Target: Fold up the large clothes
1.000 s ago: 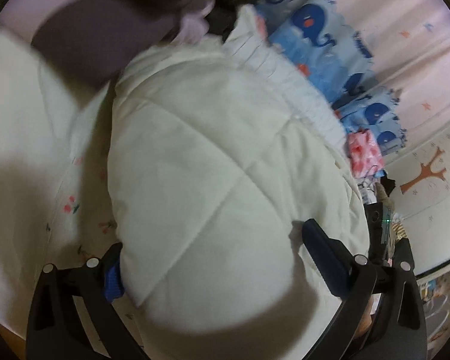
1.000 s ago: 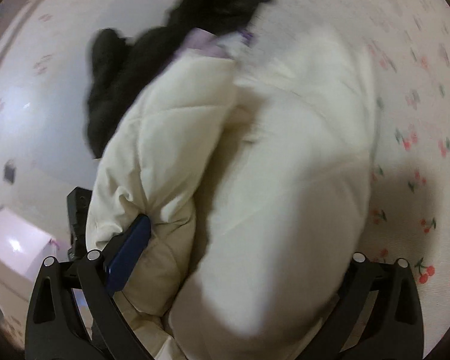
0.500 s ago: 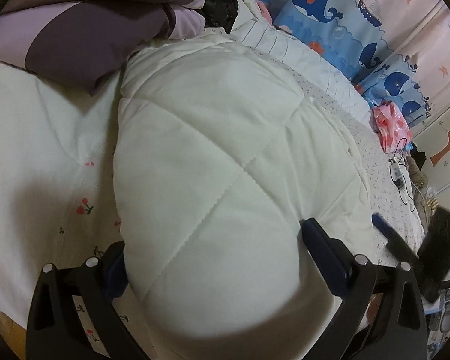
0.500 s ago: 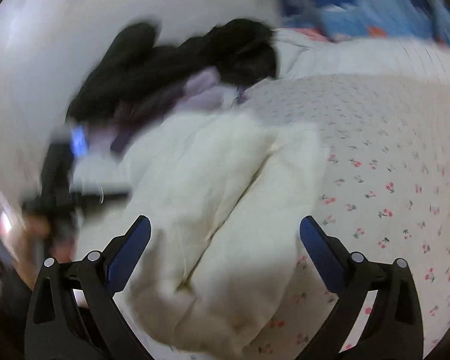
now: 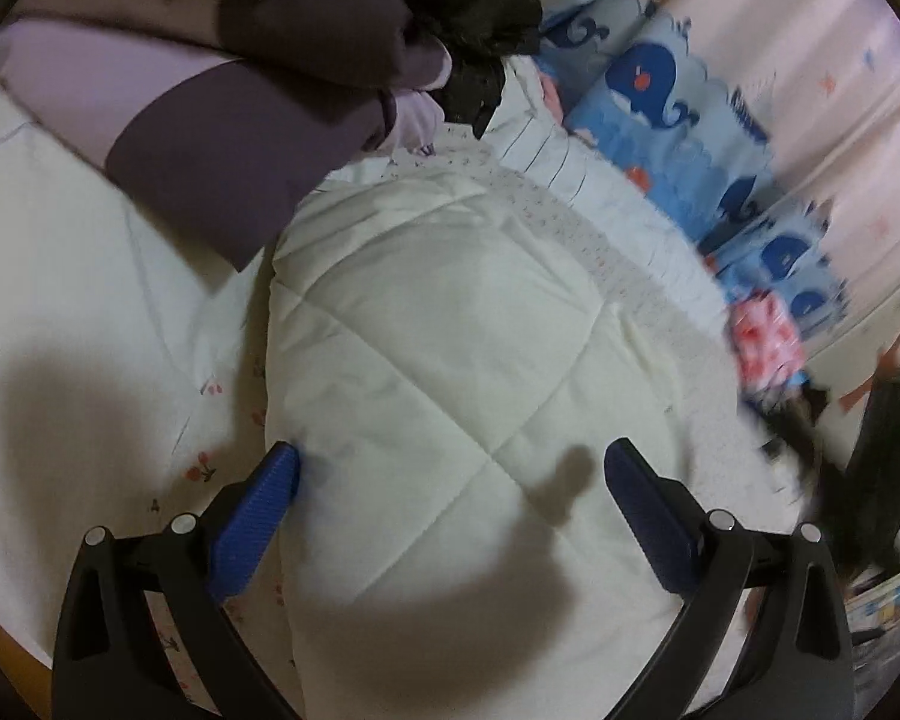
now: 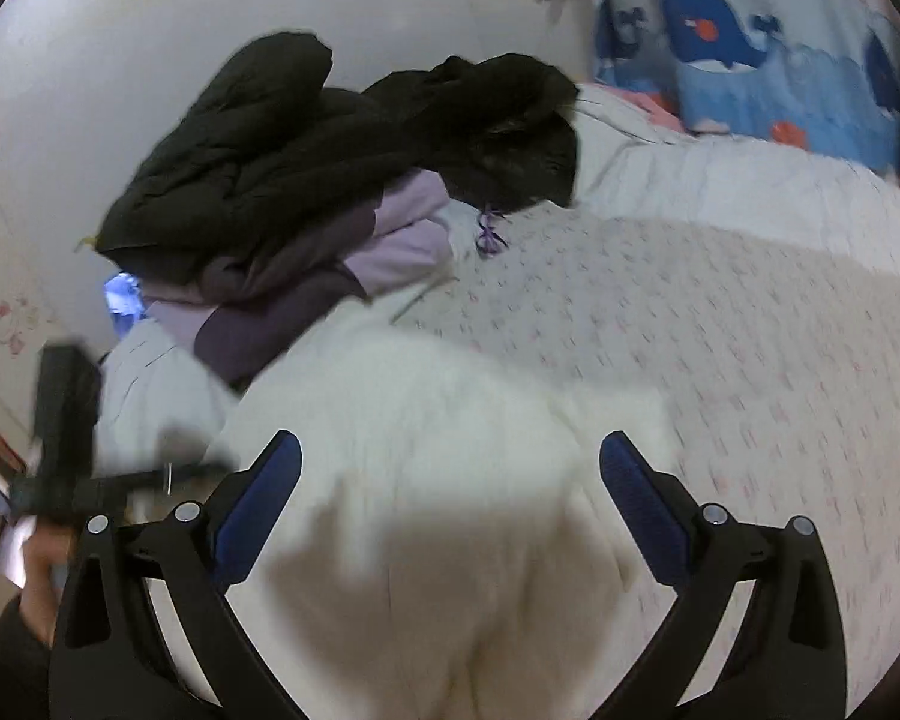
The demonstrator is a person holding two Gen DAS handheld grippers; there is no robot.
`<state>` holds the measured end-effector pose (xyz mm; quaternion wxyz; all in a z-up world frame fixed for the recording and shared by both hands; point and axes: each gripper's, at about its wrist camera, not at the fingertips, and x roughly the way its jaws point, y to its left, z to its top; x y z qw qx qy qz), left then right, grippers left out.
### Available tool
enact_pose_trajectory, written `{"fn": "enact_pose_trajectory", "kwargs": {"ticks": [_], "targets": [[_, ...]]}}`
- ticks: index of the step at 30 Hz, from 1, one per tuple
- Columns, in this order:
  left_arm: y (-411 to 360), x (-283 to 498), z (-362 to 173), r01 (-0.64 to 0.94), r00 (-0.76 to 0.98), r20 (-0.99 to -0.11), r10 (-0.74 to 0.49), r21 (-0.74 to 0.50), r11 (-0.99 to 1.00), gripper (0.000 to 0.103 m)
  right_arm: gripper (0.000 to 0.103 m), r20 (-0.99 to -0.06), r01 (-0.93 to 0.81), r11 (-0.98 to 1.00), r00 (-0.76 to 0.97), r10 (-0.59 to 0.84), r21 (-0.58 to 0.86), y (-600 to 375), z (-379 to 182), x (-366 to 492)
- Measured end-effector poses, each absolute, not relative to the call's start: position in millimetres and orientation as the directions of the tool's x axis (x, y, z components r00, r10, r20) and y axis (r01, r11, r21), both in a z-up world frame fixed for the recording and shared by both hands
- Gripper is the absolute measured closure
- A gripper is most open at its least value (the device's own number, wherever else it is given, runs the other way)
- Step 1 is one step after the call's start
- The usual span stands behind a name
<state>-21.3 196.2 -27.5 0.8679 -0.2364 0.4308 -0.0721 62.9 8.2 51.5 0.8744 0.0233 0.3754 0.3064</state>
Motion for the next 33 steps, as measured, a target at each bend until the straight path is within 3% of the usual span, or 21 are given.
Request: {"fn": "enact_pose_trajectory", "kwargs": {"ticks": [4, 7, 10, 14, 17, 22, 24, 26, 28, 30, 33], "targets": [[184, -18, -32, -0.053, 0.604, -0.743, -0.287, -0.397, 0.916, 0.006, 0.007, -0.839, -0.506, 0.847, 0.383, 0.387, 0.160, 62, -37, 110], [188, -19, -36, -0.055, 0.592, -0.744, -0.309, -0.420, 0.906, 0.006, 0.007, -0.819, -0.423, 0.837, 0.298, 0.490, 0.347, 33, -53, 129], [205, -21, -35, -0.067, 0.588, -0.736, -0.335, -0.458, 0.887, 0.006, 0.007, -0.762, -0.414, 0.815, 0.338, 0.552, 0.406, 3, -27, 114], [227, -20, -55, -0.097, 0.524, -0.711, -0.469, -0.596, 0.797, 0.006, 0.007, -0.711, -0.296, 0.803, 0.374, 0.595, 0.517, -60, -25, 76], [221, -18, -62, -0.093, 0.501, -0.716, -0.486, -0.603, 0.792, 0.006, 0.007, -0.701, -0.197, 0.759, 0.295, 0.649, 0.621, -82, -51, 60], [208, -17, -67, -0.079, 0.478, -0.745, -0.465, -0.564, 0.822, 0.006, 0.006, -0.522, -0.101, 0.534, 0.121, 0.844, 0.840, -75, -92, 54], [209, -17, -70, -0.079, 0.472, -0.741, -0.477, -0.574, 0.815, 0.006, 0.006, -0.576, -0.128, 0.596, 0.166, 0.801, 0.793, -77, -89, 60], [209, -17, -72, -0.079, 0.471, -0.739, -0.482, -0.580, 0.811, 0.005, 0.006, -0.564, -0.084, 0.587, 0.196, 0.802, 0.805, -81, -92, 63], [204, -16, -70, -0.065, 0.467, -0.738, -0.487, -0.578, 0.814, 0.006, 0.006, -0.511, -0.083, 0.522, 0.119, 0.851, 0.849, -66, -97, 63], [192, -17, -64, -0.012, 0.469, -0.747, -0.471, -0.538, 0.843, 0.006, 0.006, -0.402, -0.068, 0.405, 0.046, 0.914, 0.912, -62, -97, 62], [182, -23, -45, 0.065, 0.503, -0.684, -0.528, -0.580, 0.812, 0.006, 0.006, -0.311, -0.112, 0.314, 0.044, 0.950, 0.943, -71, -74, 55]]}}
